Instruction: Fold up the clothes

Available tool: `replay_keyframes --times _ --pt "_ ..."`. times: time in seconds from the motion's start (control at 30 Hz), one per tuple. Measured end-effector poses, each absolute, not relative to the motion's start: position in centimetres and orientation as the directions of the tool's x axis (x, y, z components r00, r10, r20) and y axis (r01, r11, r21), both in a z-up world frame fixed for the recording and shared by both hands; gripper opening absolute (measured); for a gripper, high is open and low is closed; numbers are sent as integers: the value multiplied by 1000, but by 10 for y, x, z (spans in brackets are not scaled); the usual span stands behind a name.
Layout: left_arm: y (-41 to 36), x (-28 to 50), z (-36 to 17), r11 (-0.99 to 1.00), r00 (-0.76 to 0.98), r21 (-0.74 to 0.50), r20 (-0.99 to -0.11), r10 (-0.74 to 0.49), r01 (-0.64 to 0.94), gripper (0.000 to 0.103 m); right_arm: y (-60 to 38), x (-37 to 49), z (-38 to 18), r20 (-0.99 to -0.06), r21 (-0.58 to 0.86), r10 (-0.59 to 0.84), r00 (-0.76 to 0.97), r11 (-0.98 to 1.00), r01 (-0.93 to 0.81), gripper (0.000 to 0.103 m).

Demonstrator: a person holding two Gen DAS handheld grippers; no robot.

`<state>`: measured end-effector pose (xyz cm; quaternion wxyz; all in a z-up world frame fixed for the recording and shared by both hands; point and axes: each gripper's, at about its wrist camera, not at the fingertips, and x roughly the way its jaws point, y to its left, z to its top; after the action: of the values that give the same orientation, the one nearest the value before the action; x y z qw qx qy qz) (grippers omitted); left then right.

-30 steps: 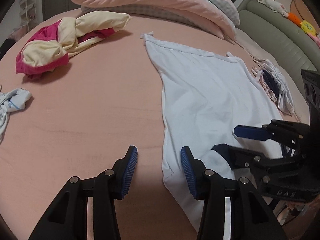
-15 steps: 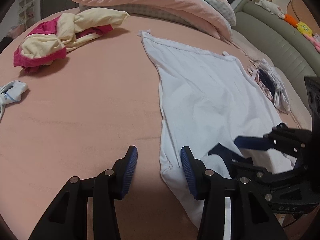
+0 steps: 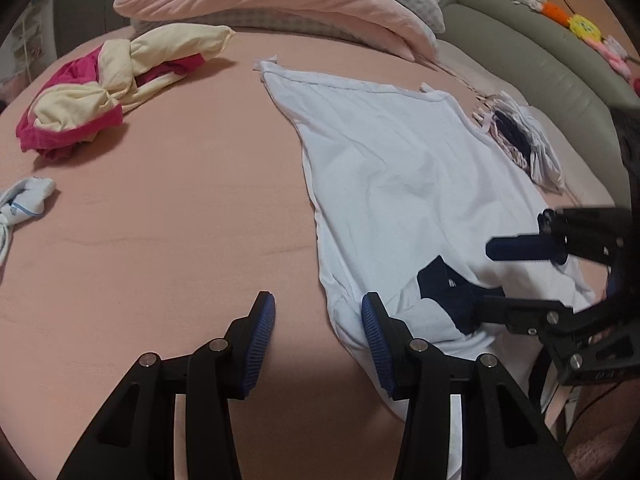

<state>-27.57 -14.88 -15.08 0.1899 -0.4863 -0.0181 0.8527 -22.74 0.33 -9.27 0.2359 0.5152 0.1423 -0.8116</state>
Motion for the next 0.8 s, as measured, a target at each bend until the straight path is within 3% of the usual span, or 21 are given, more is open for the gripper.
replay_keyframes --times 0.17,0.4,0.63,0.8 --pt "-151 -274 -152 -925 -447 -228 -823 351 -305 42 -21 -243 -119 -929 -1 -220 -298 -804 595 45" --pt "-159 -274 -145 -919 -454 -251 -809 372 -305 42 -37 -262 -113 -892 113 -359 -276 -767 632 45" --pt "-167 -276 -137 -910 -460 -274 -794 396 -310 42 -6 -290 -123 -870 179 -341 -356 -891 416 45" --pt "-152 -270 -134 -861 -399 -285 -794 459 -422 42 11 -285 -115 -865 145 -290 -410 -926 349 45"
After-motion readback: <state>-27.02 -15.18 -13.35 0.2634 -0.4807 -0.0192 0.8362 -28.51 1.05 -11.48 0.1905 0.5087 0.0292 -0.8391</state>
